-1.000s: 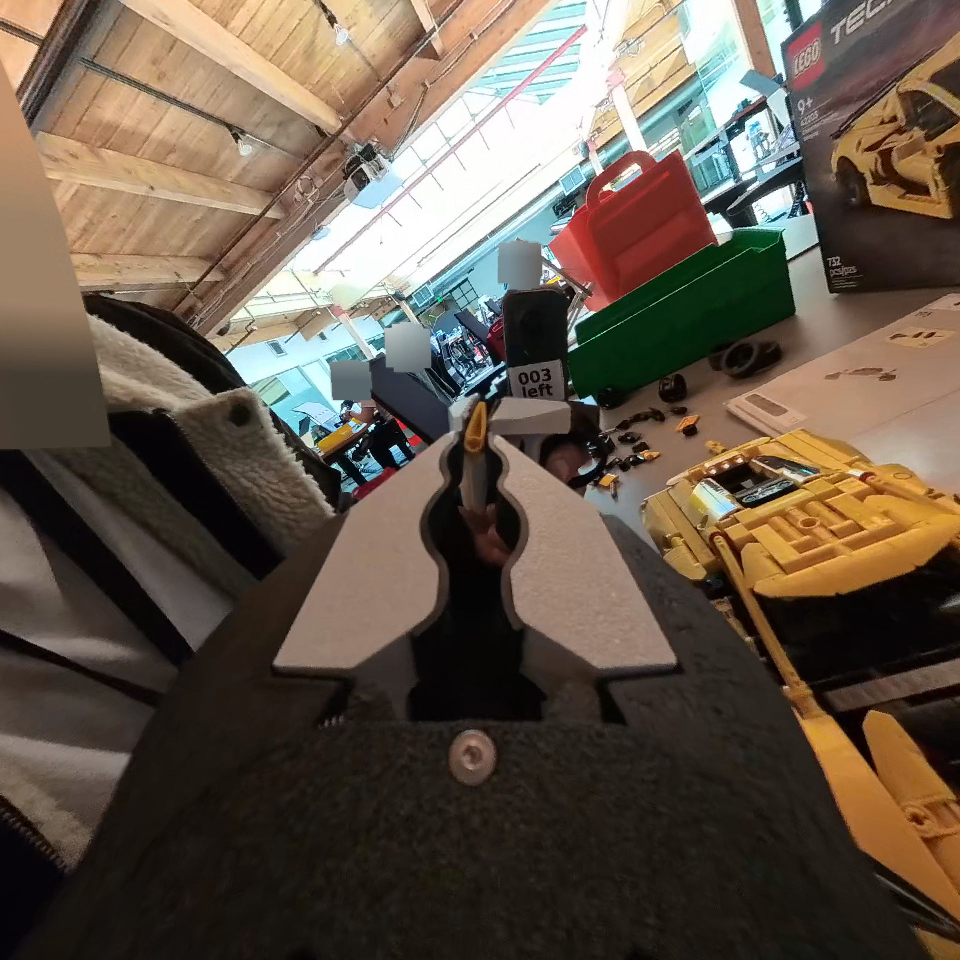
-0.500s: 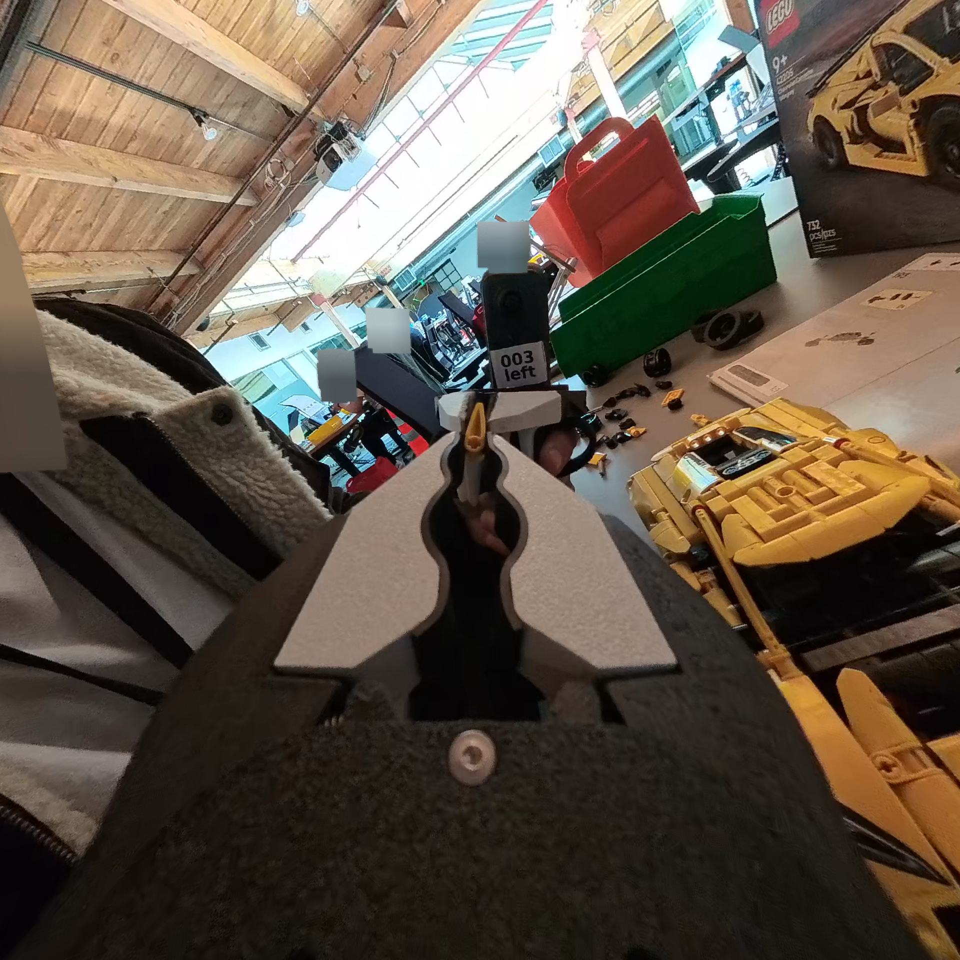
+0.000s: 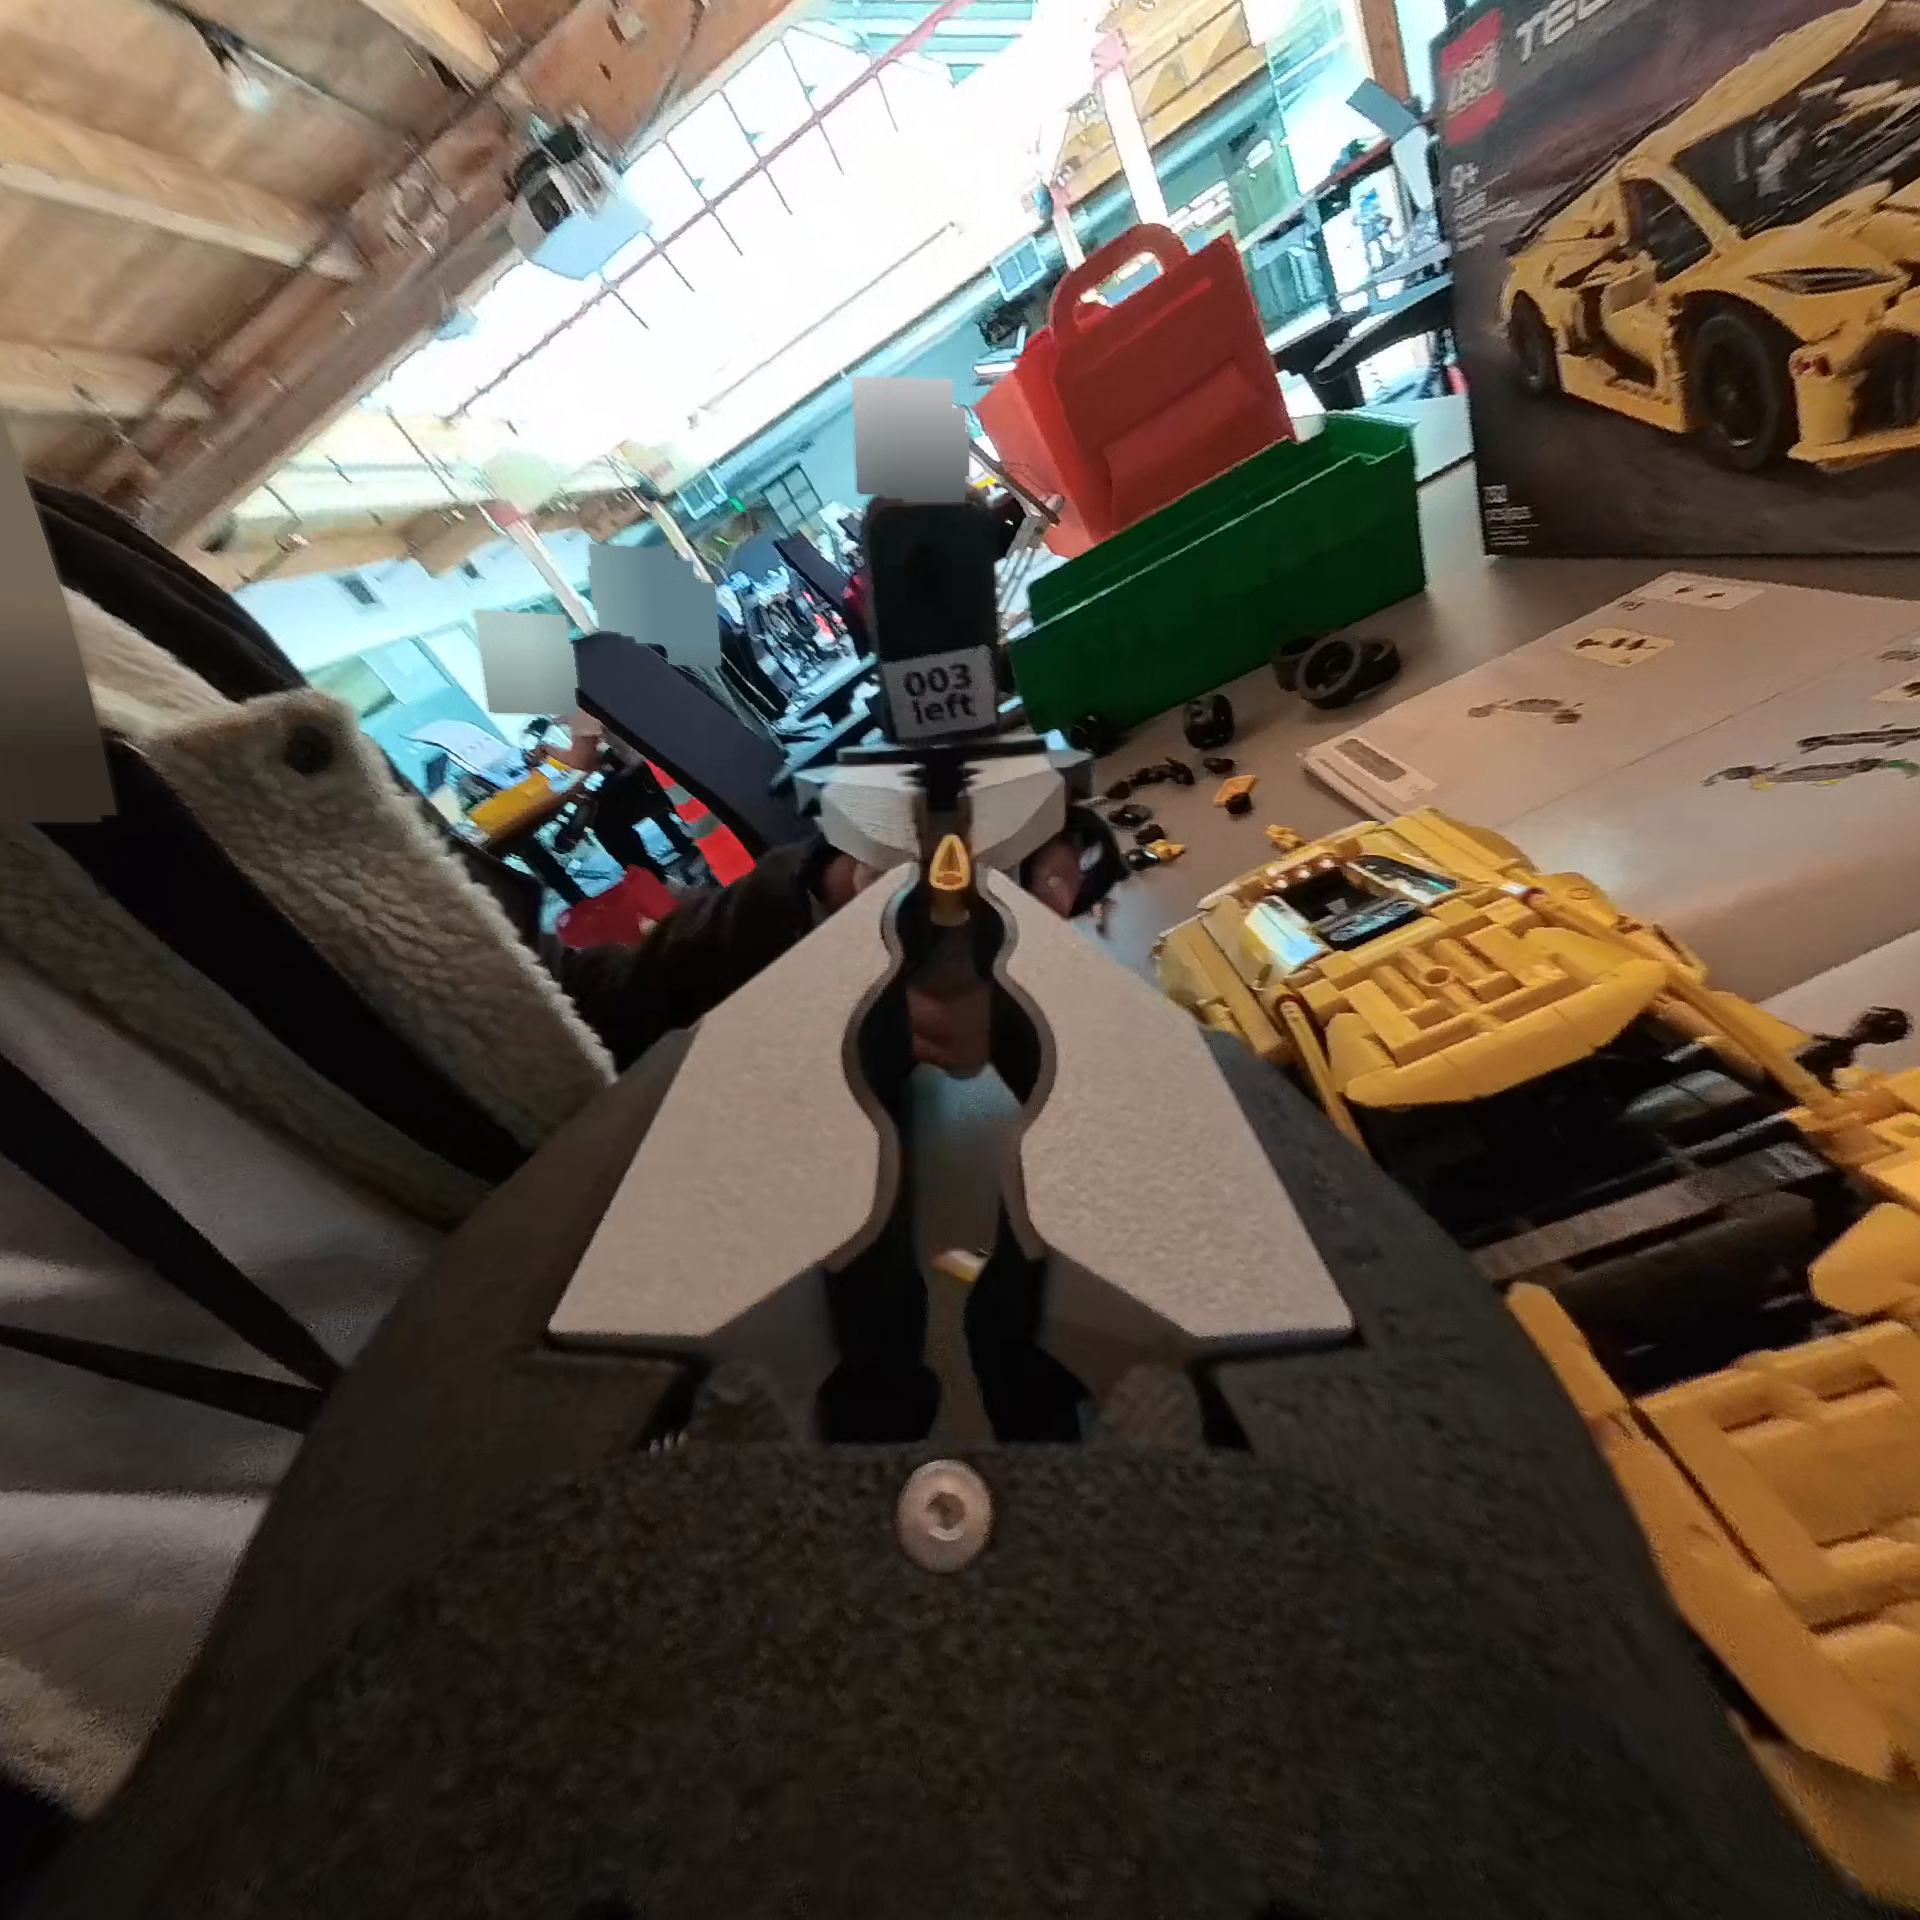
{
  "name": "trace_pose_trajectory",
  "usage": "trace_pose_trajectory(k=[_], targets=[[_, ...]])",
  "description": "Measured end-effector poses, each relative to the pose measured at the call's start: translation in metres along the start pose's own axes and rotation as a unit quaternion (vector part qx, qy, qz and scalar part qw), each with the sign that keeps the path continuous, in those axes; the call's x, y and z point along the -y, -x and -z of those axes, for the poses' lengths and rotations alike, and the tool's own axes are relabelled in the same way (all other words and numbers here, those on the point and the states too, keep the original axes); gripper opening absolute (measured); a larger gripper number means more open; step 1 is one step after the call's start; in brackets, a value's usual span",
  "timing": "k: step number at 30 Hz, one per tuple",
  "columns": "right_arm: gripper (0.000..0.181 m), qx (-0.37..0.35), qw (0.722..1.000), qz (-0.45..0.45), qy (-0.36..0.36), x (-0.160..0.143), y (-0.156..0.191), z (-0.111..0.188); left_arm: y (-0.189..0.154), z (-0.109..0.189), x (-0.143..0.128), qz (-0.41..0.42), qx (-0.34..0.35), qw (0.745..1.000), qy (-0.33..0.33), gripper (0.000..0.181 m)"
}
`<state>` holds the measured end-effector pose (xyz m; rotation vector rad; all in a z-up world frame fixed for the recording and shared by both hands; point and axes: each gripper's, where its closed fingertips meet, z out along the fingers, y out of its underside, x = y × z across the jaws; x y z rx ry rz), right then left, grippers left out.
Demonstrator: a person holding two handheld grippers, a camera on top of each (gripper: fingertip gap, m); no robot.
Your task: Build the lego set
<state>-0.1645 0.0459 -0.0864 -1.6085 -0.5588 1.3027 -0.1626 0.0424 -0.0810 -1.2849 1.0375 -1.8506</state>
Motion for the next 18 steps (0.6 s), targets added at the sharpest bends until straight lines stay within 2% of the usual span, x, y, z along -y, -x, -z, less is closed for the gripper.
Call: trace_pose_trajectory(k=[3,6,8,12,18], targets=[[0.006,-0.017,0.999,0.016,0.026,-0.008,-0.005,0.001,0.008,0.004,-0.005,-0.014,0.03,0.999,0.024,0.028],[0.006,-0.016,0.998,0.028,0.053,-0.017,-0.003,-0.002,0.004,0.005,-0.005,-0.024,0.025,0.999,0.029,0.027],[0.006,-0.011,0.998,0.024,0.051,-0.016,-0.001,-0.002,0.003,0.003,-0.012,-0.024,0.02,0.998,0.05,0.015],[0.006,-0.011,0.998,0.012,0.054,-0.017,-0.003,-0.001,0.003,0.001,-0.019,-0.031,0.025,0.997,0.07,0.005],[0.006,0.001,0.999,-0.01,0.048,-0.015,-0.001,0.001,0.0,-0.001,-0.02,-0.047,0.023,0.996,0.068,0.003]])
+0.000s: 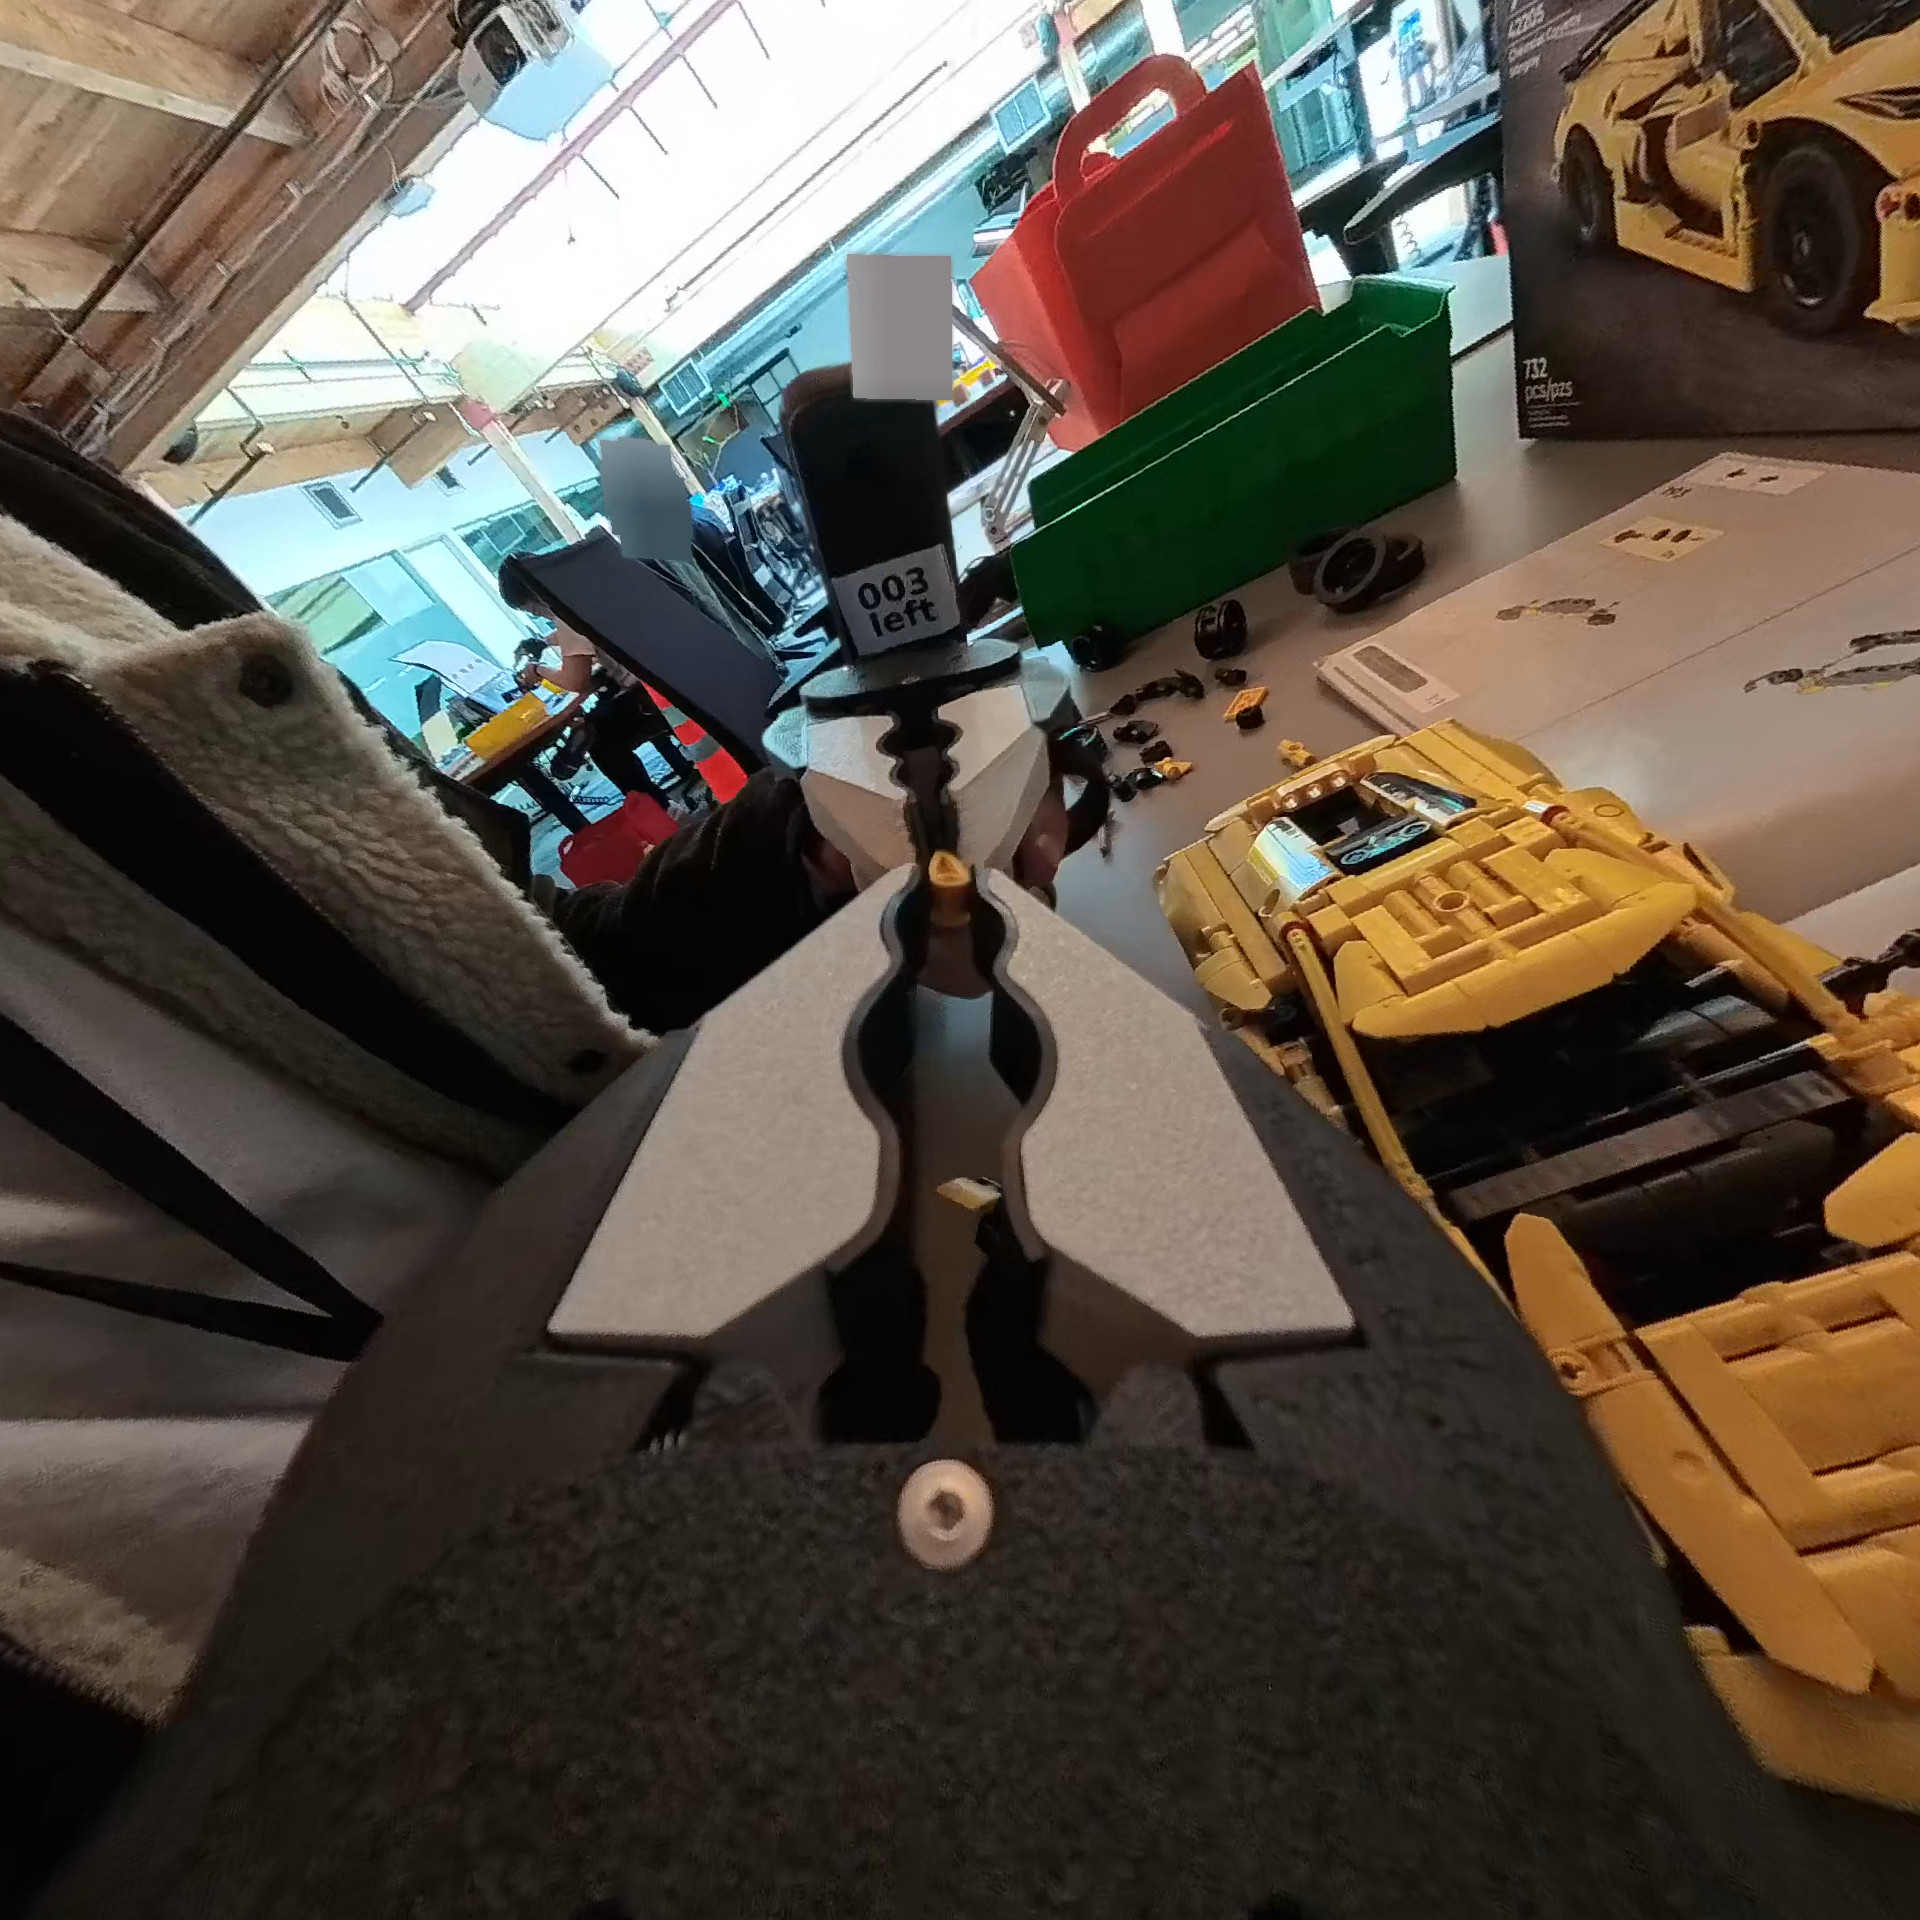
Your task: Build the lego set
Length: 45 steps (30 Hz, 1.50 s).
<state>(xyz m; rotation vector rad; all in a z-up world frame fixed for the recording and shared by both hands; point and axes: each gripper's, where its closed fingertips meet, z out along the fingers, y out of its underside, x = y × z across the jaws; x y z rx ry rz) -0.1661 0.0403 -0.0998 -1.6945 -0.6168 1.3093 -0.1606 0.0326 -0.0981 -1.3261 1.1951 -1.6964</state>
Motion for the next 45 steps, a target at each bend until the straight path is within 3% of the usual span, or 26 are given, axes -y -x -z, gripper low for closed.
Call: trace_pose_trajectory(k=[13,23,30,34,41,45], targets=[[0.006,0.022,0.996,-0.071,-0.043,0.012,-0.003,0.005,0.003,-0.008,0.005,0.03,0.003,0.999,-0.036,0.002],[0.017,0.044,0.986,-0.135,-0.088,0.022,-0.01,0.011,0.009,-0.01,0.01,-0.085,0.086,0.992,-0.036,0.002],[0.019,0.052,0.993,-0.051,-0.089,0.025,0.004,0.008,0.0,-0.006,0.022,-0.044,0.049,0.994,-0.083,0.001],[0.008,0.045,0.993,-0.007,-0.109,0.031,0.011,0.008,-0.005,-0.007,0.027,-0.018,0.026,0.994,-0.106,0.002],[0.006,0.057,0.991,-0.031,-0.114,0.032,0.011,0.009,-0.007,-0.012,0.023,-0.026,0.028,0.994,-0.099,0.001],[0.005,0.101,0.986,-0.058,-0.116,0.033,0.019,0.013,-0.017,-0.014,0.023,-0.015,-0.009,0.995,-0.098,0.001]])
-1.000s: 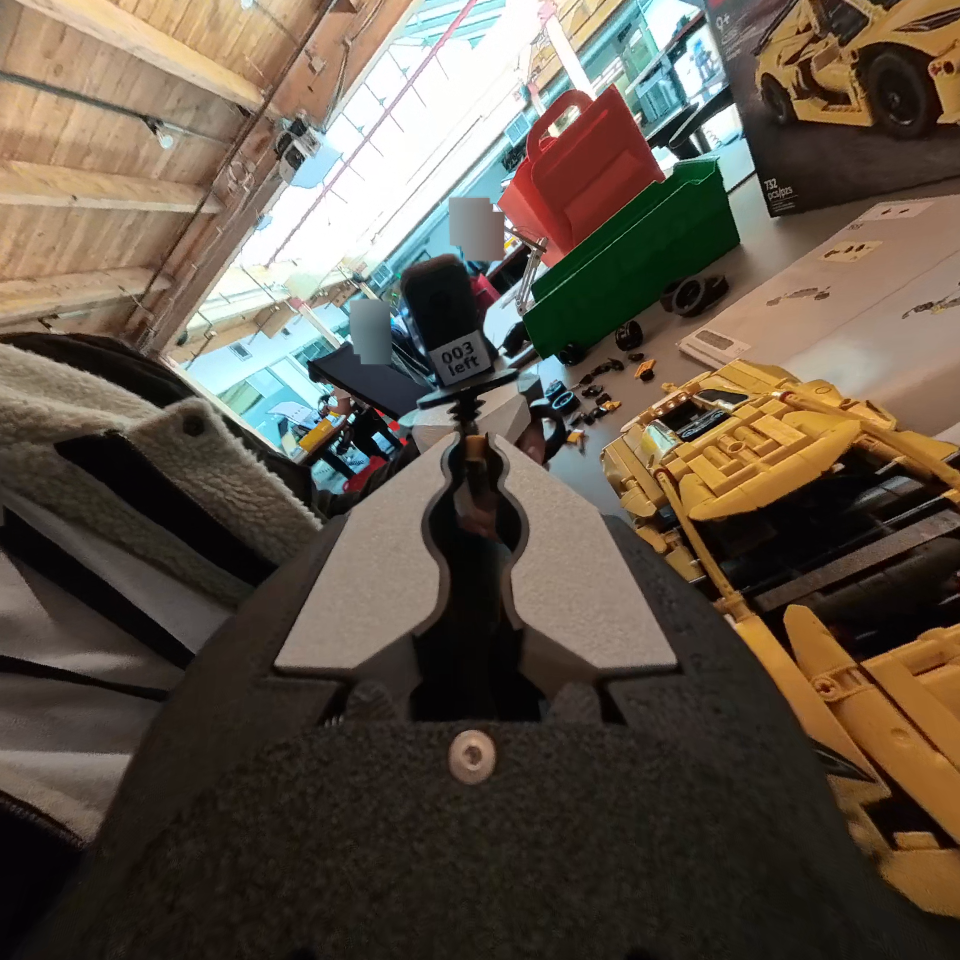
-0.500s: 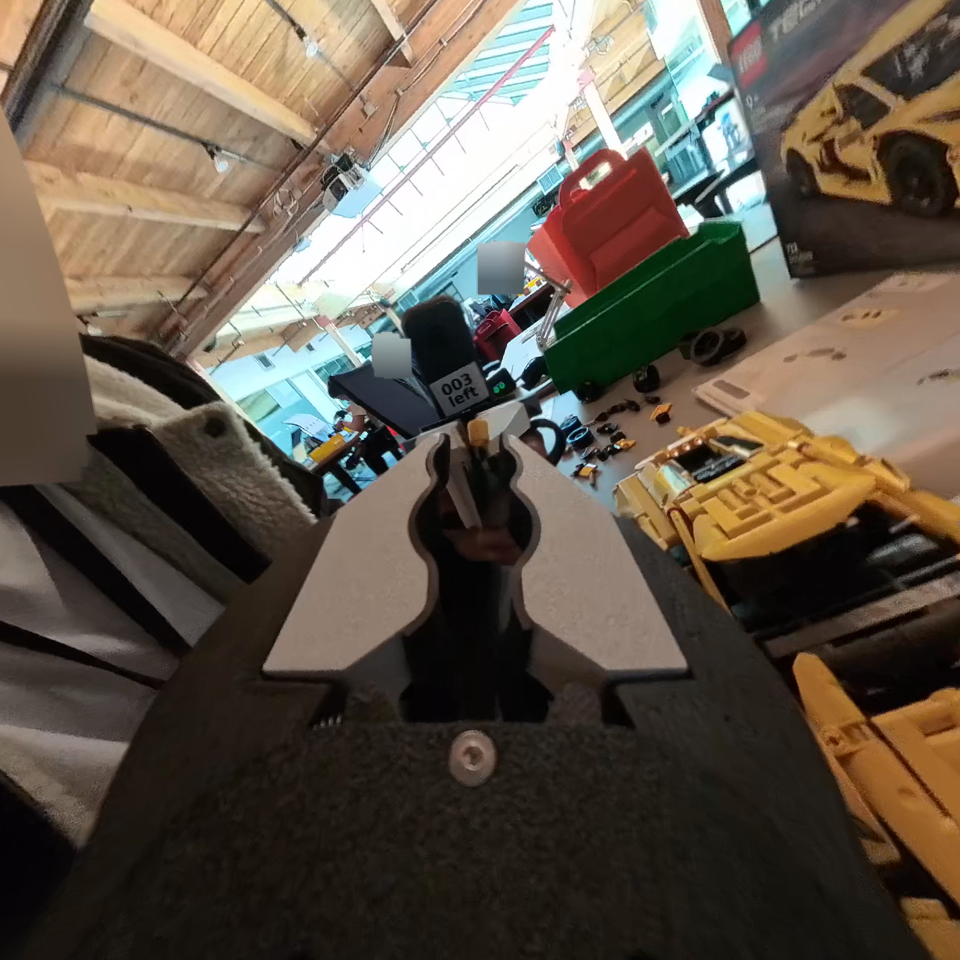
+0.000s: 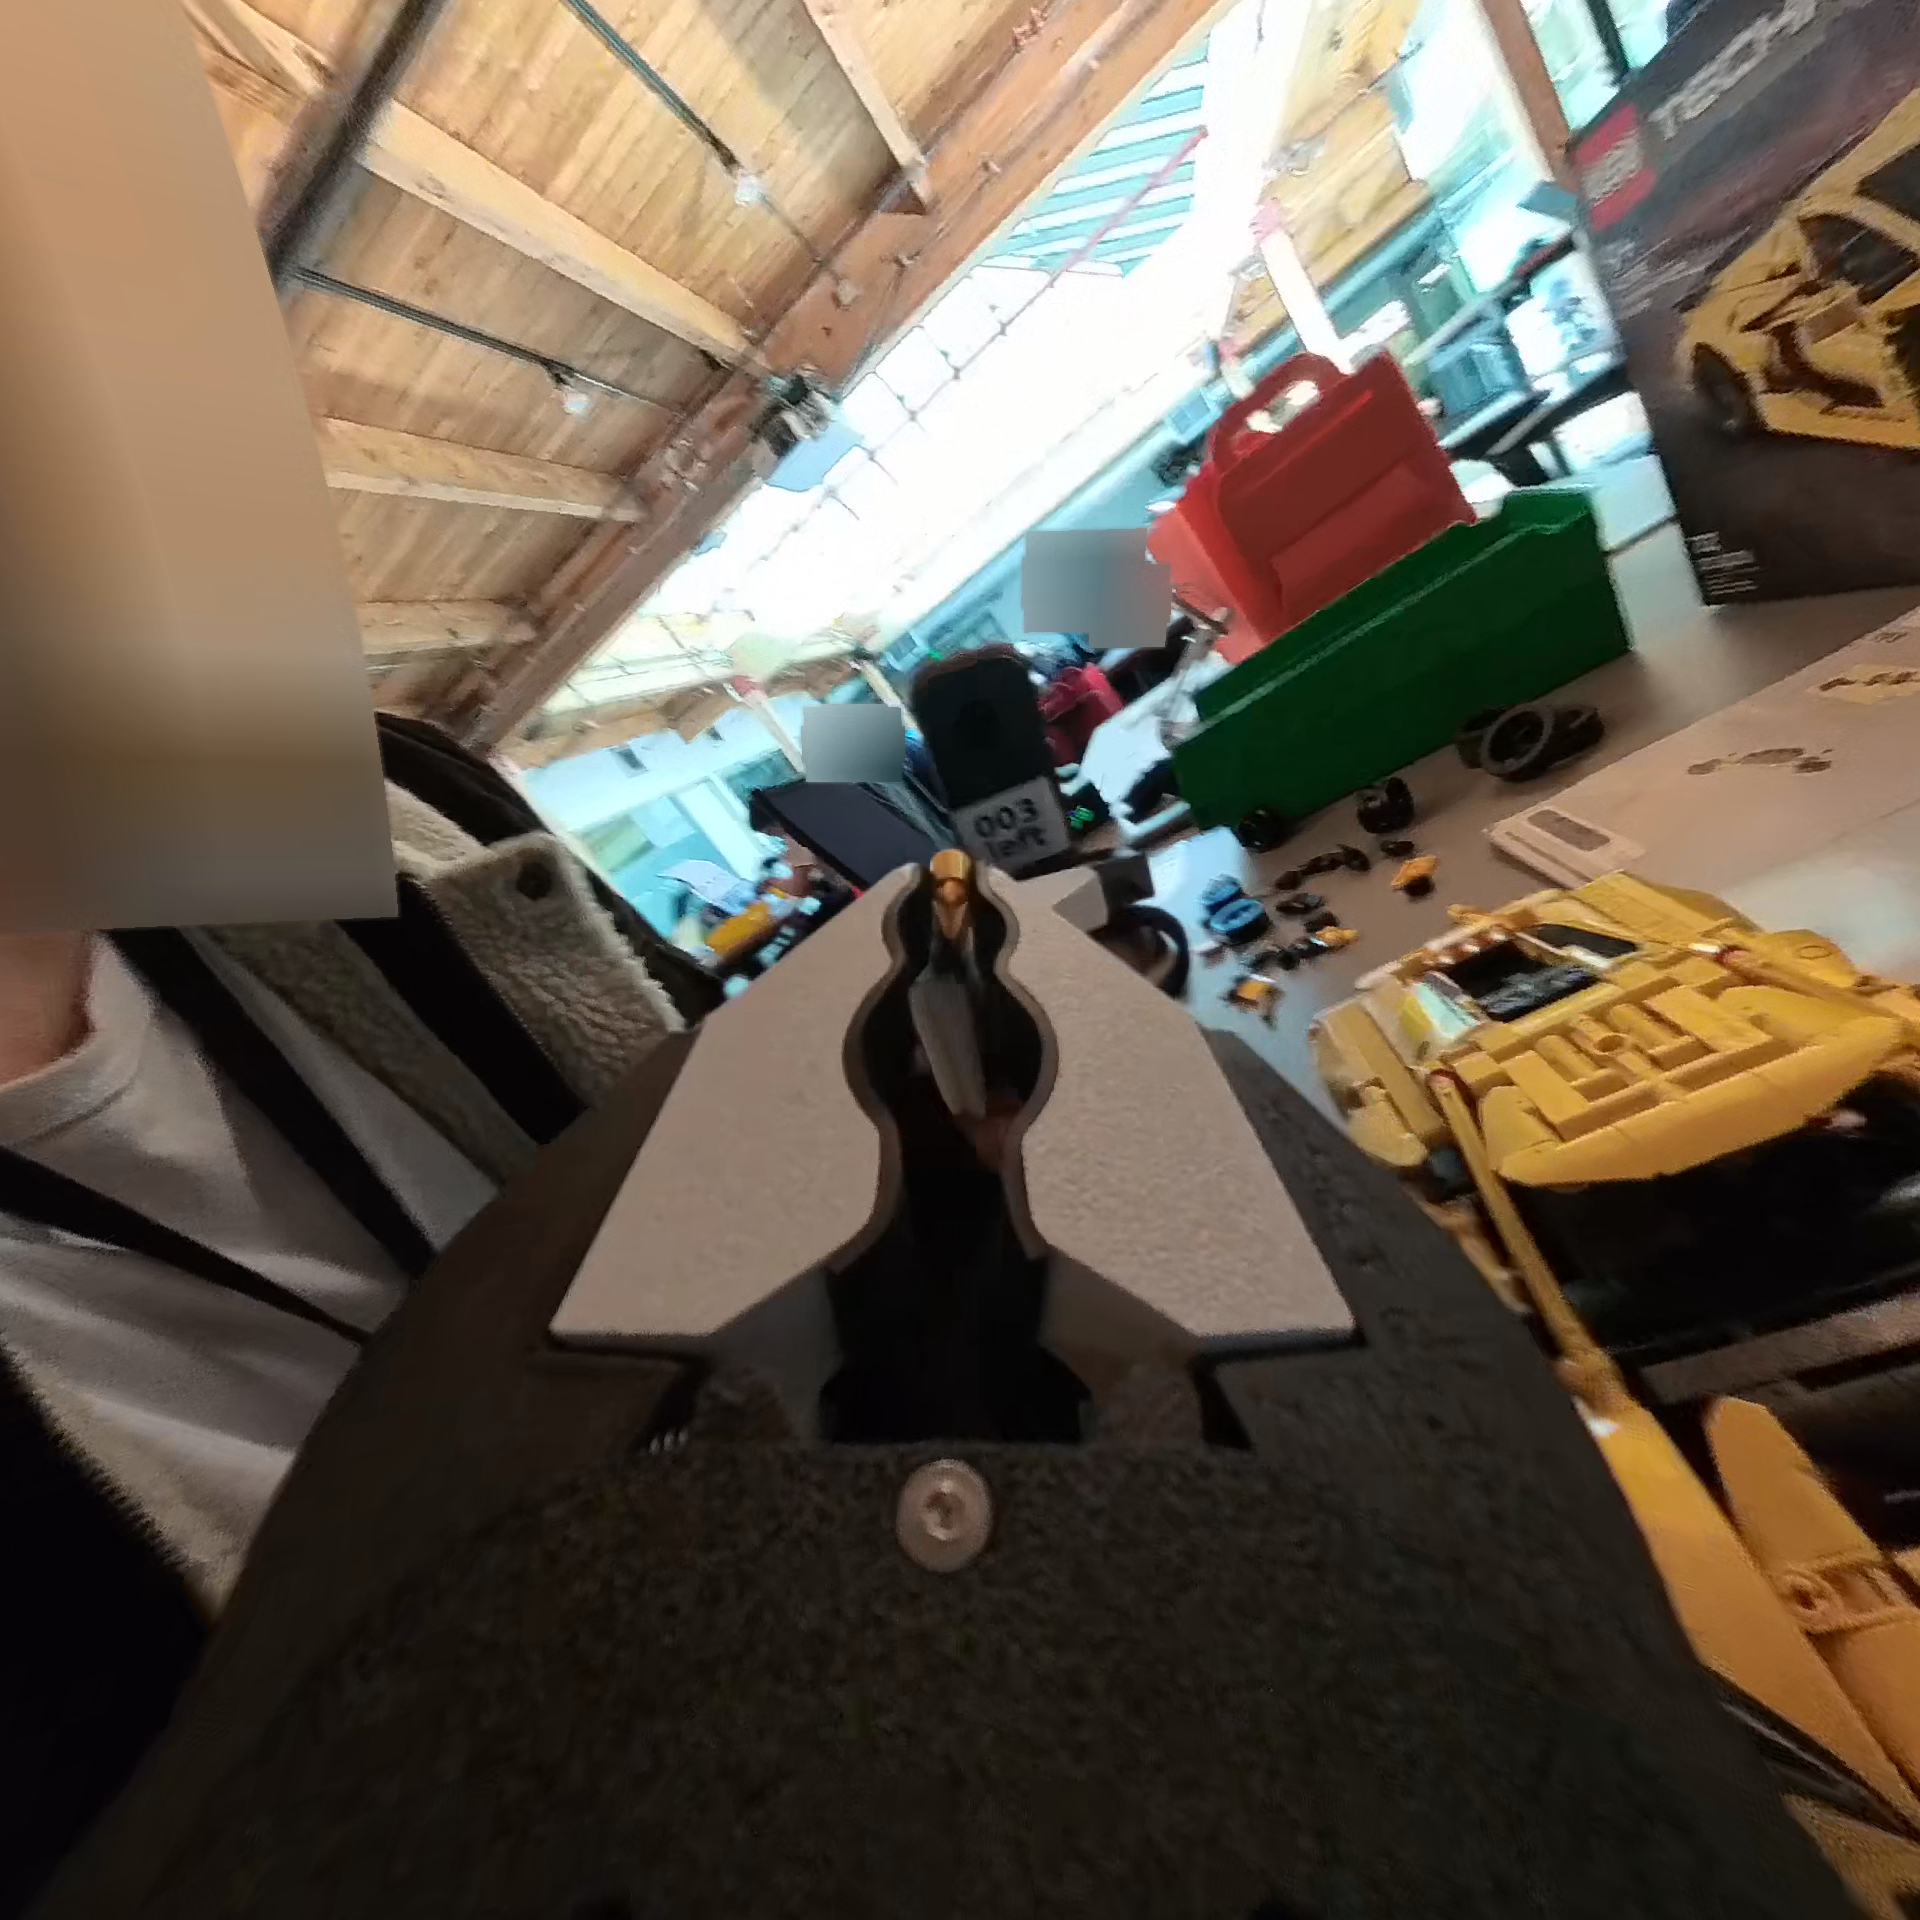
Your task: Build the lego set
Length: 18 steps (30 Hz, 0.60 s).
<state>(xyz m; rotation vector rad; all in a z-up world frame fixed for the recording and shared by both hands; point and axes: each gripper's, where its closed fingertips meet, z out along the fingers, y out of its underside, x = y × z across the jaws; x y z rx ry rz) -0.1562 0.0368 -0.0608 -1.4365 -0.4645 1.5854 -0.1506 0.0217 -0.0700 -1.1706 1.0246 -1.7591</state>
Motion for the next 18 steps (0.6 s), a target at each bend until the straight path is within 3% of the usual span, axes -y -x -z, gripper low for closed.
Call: trace_pose_trajectory(k=[3,5,9,13,15,18], targets=[[0.005,0.067,0.996,-0.042,-0.052,0.018,0.016,0.01,-0.009,0.005,0.012,0.022,-0.034,0.999,-0.026,0.02],[0.005,0.103,0.99,-0.054,-0.076,0.028,0.026,0.017,-0.012,0.012,0.022,0.048,-0.057,0.996,-0.054,0.02],[0.006,0.132,0.986,-0.057,-0.091,0.034,0.035,0.022,-0.005,0.02,0.029,0.041,-0.041,0.996,-0.066,0.02],[0.005,0.058,0.998,0.001,-0.012,0.017,0.024,0.025,-0.01,0.024,0.022,0.055,-0.051,0.997,-0.023,0.019],[0.005,-0.031,0.997,0.06,0.027,0.005,0.005,0.033,-0.008,0.026,0.02,0.029,-0.031,0.999,-0.014,0.021],[0.006,-0.111,0.988,0.078,0.073,-0.021,-0.013,0.053,0.005,0.024,0.004,-0.012,0.018,0.999,0.033,0.021]])
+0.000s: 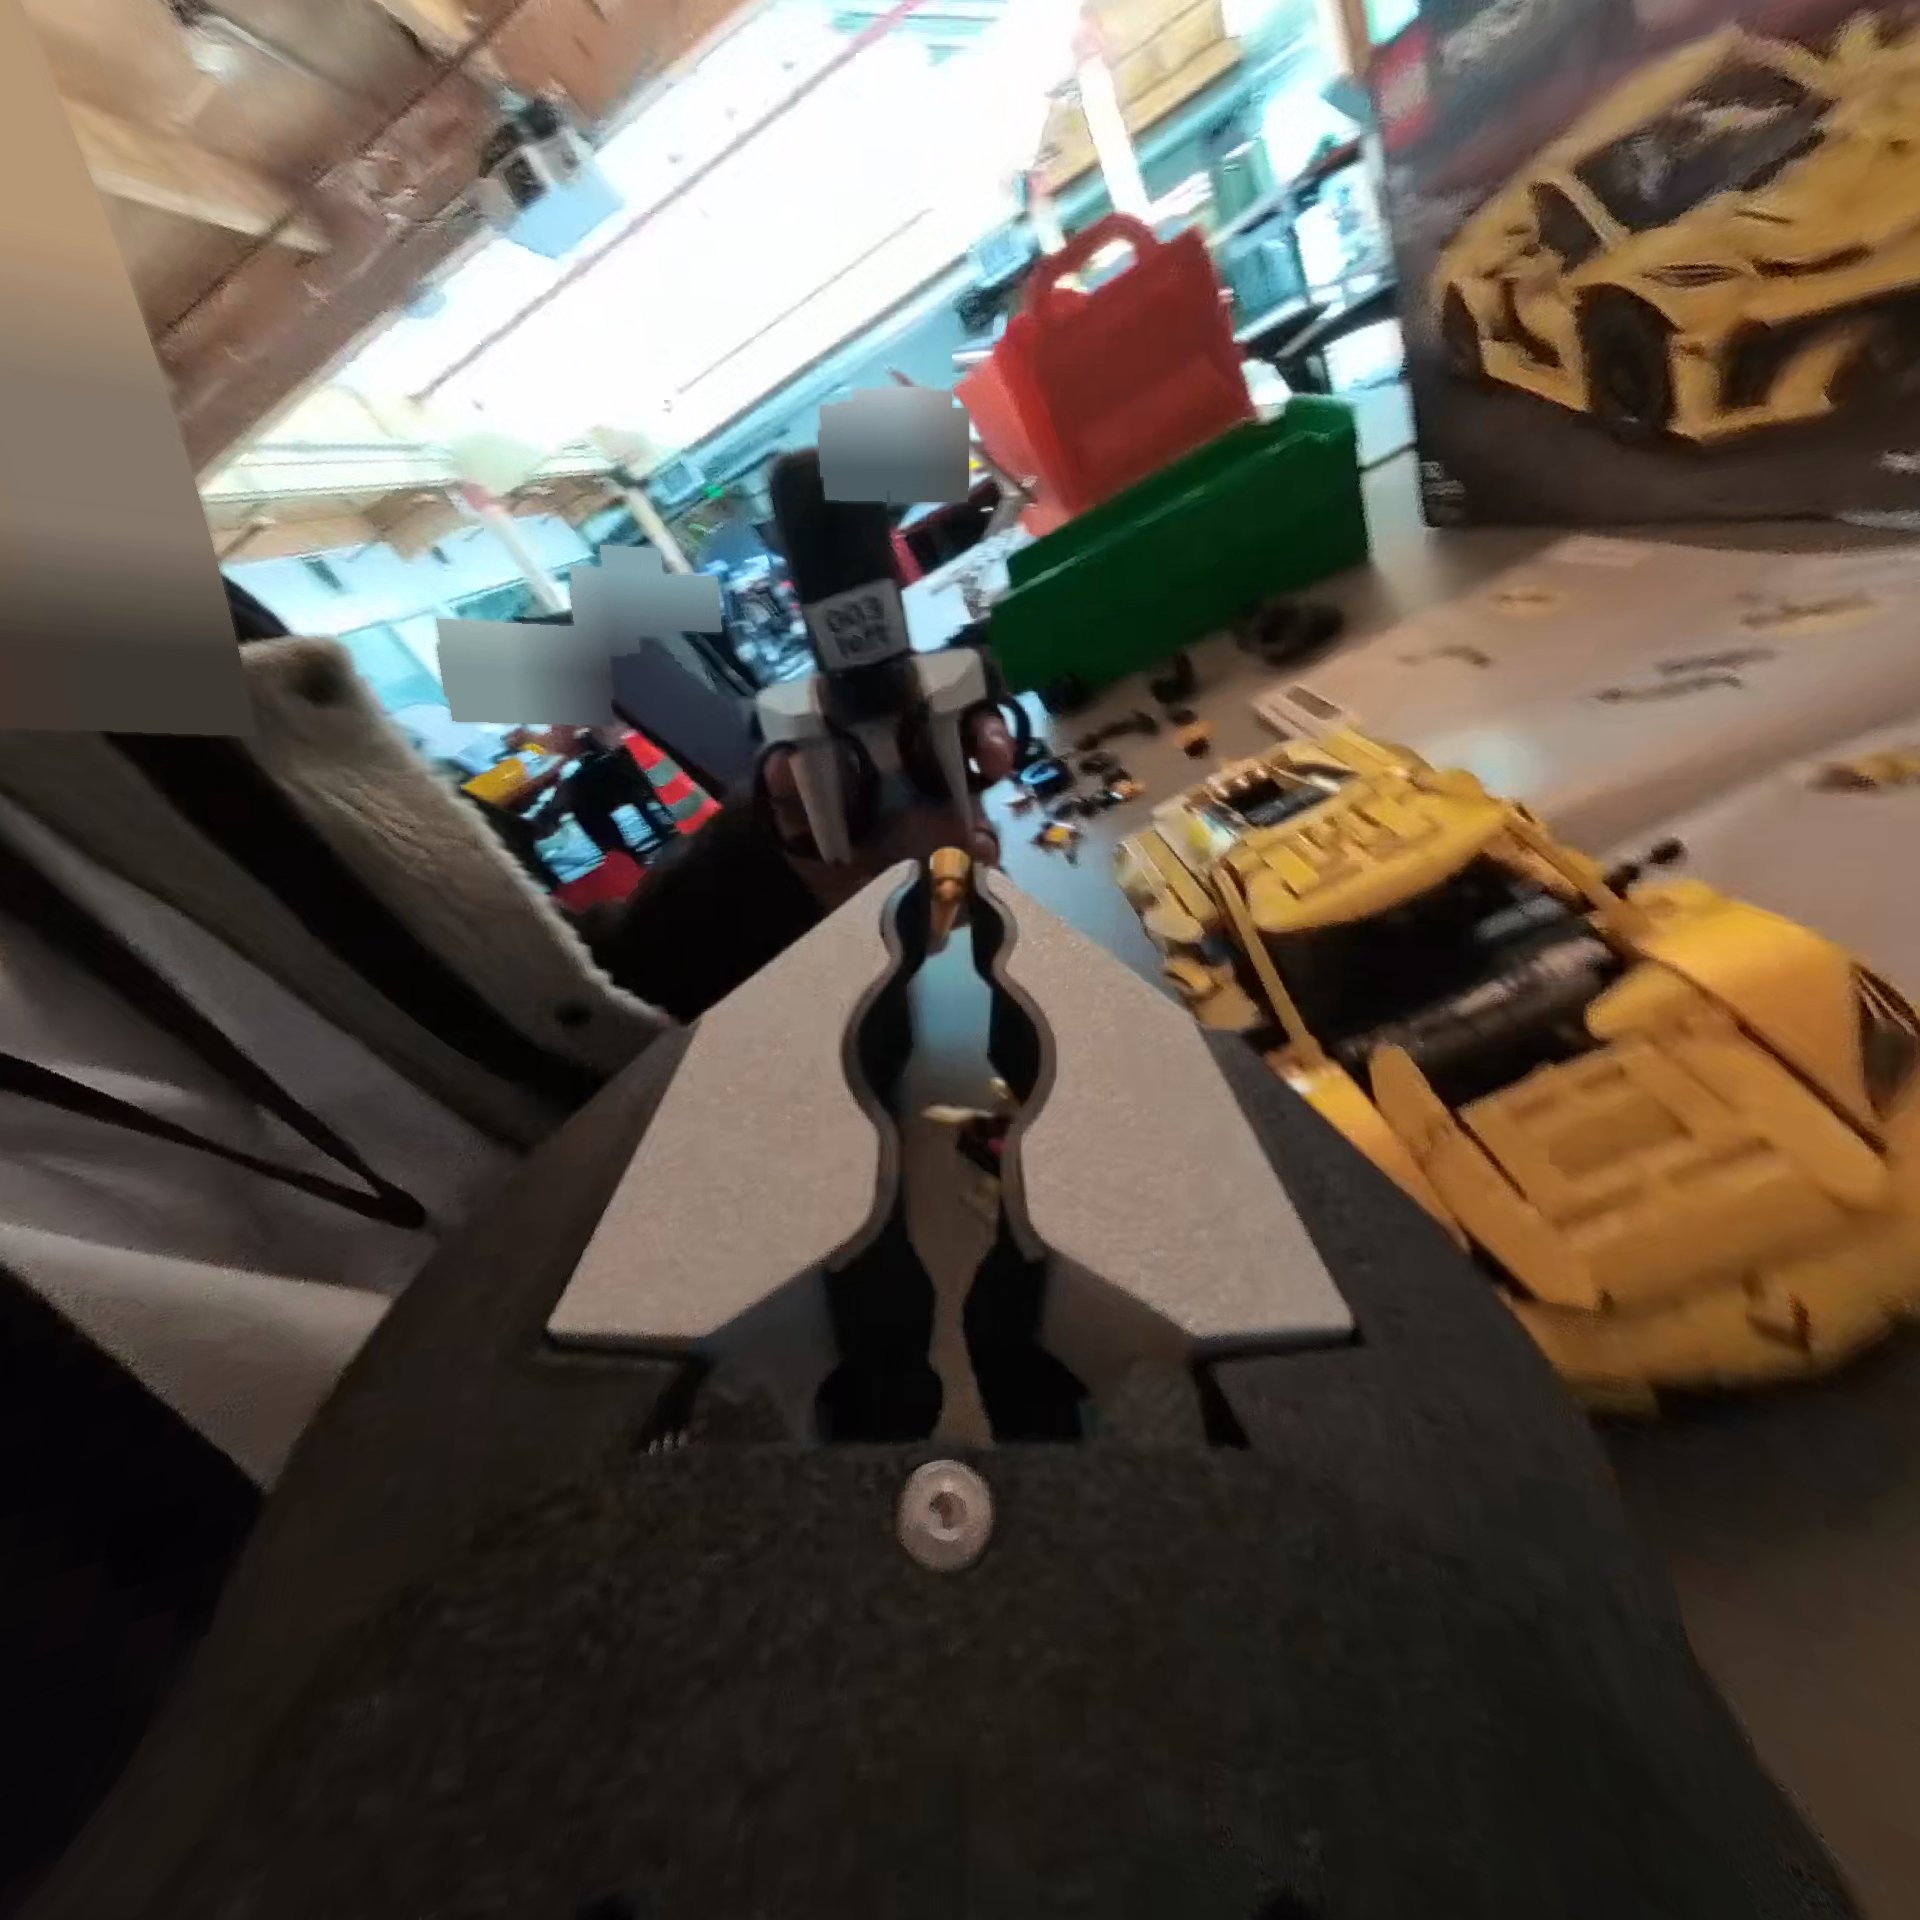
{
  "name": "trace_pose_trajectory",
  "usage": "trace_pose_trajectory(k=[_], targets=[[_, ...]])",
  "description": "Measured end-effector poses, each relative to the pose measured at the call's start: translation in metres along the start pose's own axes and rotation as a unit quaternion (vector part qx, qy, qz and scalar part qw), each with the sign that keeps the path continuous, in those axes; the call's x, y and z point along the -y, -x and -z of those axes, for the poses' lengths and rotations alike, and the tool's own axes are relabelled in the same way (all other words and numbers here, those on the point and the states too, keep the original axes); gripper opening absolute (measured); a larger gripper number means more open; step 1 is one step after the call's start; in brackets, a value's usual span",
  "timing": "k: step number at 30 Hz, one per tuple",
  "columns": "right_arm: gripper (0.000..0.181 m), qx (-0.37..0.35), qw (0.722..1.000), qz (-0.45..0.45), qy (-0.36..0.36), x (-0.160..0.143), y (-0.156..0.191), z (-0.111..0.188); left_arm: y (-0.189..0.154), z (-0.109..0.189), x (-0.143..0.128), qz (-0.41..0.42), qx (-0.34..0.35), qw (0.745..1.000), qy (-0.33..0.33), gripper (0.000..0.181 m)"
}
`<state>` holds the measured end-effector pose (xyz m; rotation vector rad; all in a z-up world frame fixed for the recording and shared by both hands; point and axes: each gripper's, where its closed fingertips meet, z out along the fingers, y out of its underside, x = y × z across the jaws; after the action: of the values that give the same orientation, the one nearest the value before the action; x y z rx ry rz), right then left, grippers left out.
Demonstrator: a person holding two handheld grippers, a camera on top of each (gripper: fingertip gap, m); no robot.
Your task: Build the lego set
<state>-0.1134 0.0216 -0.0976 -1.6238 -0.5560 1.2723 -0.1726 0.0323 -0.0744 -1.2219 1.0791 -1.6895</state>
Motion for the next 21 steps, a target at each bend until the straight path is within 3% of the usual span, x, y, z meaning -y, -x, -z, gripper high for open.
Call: trace_pose_trajectory(k=[4,9,13,21], targets=[[0.006,-0.073,0.996,0.0,-0.05,-0.007,-0.011,0.022,0.004,-0.011,-0.032,-0.026,0.02,0.996,0.085,0.022],[0.005,-0.141,0.983,0.105,-0.047,0.0,-0.02,0.031,0.003,-0.018,-0.063,-0.047,0.03,0.985,0.165,0.023],[0.005,-0.149,0.981,0.118,-0.037,-0.005,-0.02,0.027,0.007,-0.018,-0.065,-0.064,0.044,0.982,0.172,0.023],[0.005,-0.169,0.982,0.048,-0.066,0.002,-0.036,0.042,0.014,-0.017,-0.066,-0.07,0.069,0.98,0.175,0.023]])
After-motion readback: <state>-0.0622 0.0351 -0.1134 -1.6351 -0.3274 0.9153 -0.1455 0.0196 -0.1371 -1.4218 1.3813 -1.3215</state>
